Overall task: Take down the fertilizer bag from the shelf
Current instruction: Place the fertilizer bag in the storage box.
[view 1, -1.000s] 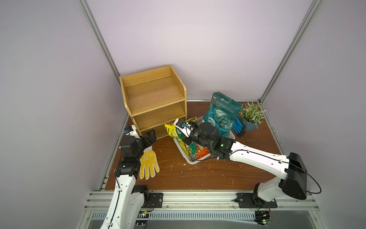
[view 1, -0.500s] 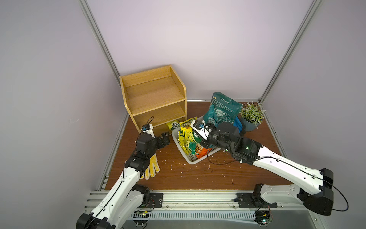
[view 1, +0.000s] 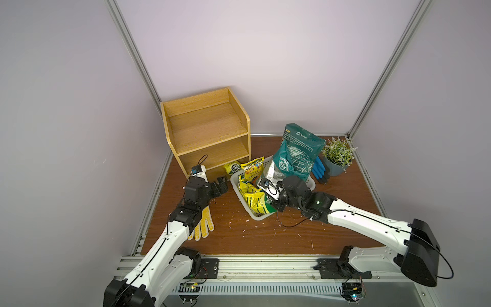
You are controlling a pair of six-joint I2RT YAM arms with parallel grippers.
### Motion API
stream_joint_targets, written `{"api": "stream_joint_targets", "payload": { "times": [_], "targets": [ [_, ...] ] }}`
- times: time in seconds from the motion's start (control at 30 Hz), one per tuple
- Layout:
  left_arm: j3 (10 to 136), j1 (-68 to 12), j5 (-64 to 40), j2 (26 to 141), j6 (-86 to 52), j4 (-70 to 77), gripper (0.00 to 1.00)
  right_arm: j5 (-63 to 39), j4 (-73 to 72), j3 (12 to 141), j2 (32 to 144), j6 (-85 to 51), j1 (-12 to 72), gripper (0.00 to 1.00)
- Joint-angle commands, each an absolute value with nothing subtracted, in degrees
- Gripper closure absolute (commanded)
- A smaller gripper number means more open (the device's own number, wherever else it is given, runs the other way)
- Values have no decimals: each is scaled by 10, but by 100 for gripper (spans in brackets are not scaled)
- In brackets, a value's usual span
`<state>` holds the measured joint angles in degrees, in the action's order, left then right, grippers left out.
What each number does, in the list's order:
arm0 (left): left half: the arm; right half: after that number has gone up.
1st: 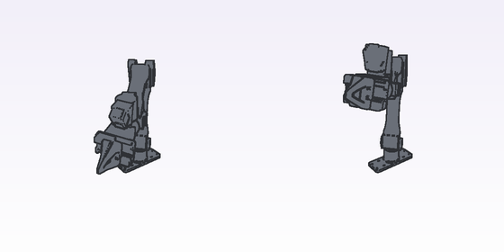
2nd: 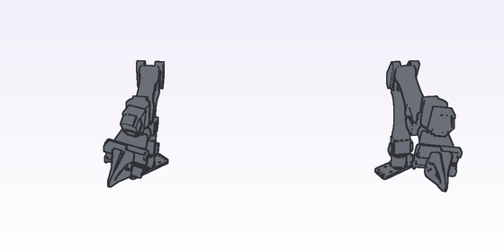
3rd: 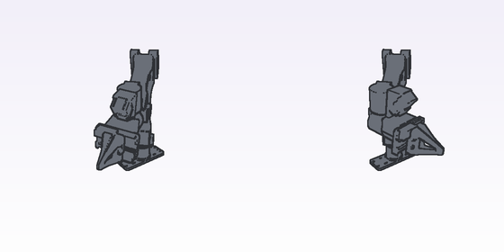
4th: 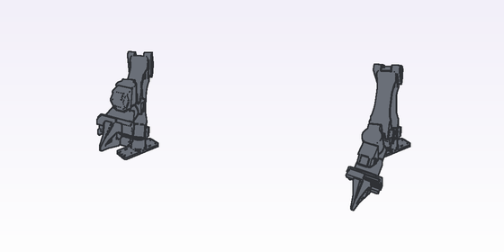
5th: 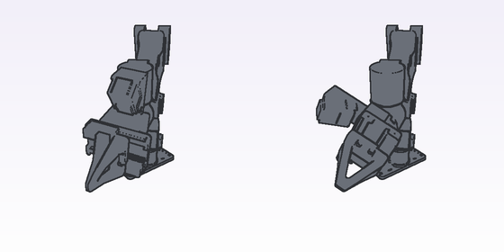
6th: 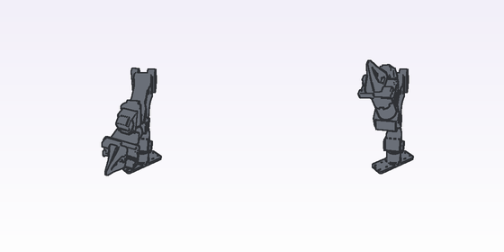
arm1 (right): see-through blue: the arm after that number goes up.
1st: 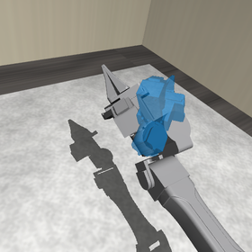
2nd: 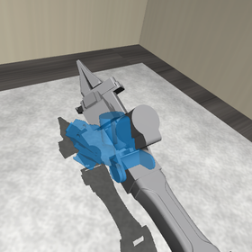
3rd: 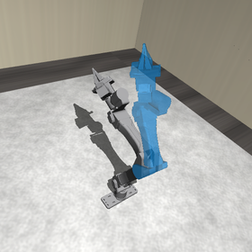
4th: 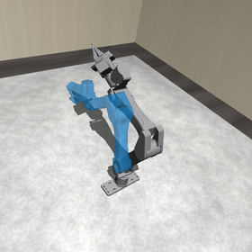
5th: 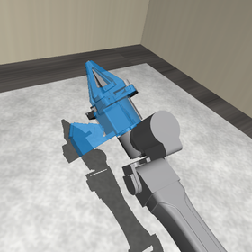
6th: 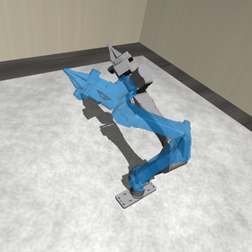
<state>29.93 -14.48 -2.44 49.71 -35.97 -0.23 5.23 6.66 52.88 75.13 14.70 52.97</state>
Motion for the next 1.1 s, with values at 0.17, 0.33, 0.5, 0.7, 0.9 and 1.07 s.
{"api": "stream_joint_targets", "payload": {
  "times": [0.17,0.33,0.5,0.7,0.9,1.07],
  "targets": [
    [320,-151,-1,490,-345,-10,0,30,33,536,818,134,517,100],
    [318,-151,-1,500,-345,-2,0,85,58,539,812,124,517,85],
    [327,-151,-1,513,-338,-4,0,50,102,592,760,117,516,54],
    [327,-150,3,518,-338,-4,0,-11,202,688,765,54,516,56],
    [324,-151,10,512,-333,-11,0,-114,332,762,859,-24,517,71],
    [312,-150,9,505,-326,-14,0,-166,325,716,899,-64,518,75]
  ]
}}
